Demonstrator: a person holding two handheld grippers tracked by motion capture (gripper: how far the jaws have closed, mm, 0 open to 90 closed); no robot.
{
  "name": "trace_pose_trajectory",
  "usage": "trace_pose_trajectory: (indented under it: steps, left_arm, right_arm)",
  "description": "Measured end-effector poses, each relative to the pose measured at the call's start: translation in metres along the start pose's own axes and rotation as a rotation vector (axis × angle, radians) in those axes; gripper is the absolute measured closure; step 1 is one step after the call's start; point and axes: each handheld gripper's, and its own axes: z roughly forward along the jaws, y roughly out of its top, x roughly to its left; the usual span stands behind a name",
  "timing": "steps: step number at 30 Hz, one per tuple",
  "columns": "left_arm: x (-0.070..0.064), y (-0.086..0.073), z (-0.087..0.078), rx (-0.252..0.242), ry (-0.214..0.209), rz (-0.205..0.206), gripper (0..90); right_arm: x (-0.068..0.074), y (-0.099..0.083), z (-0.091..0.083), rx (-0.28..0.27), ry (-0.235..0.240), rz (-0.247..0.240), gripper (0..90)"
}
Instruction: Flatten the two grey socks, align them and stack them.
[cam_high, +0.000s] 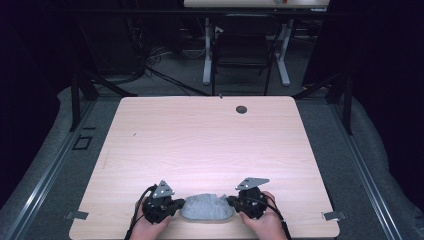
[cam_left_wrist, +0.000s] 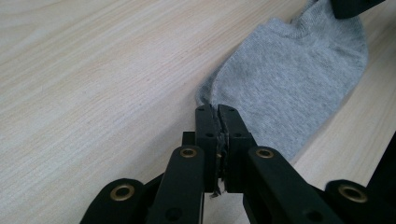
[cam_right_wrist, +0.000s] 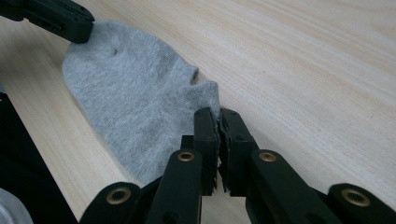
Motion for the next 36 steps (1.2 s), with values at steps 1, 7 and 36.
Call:
trace_pose_trajectory:
  steps: [1, 7, 36]
  left_arm:
    - [0.0, -0.001, 0.001, 0.001, 0.005, 0.006, 87.9]
    - [0.001, 0.001, -0.003, -0.039, 0.003, 0.008, 79.1]
    - [-0.008, 0.0, 0.018, -0.018, -0.013, 0.099, 63.7]
  right_arm:
    - [0.0, 0.0, 0.001, 0.006, 0.003, 0.003, 85.8]
    - [0.0, -0.003, 0.003, -0.012, -0.01, -0.007, 74.2]
    - [0.013, -0.009, 0.02, -0.001, 0.006, -0.116, 61.8]
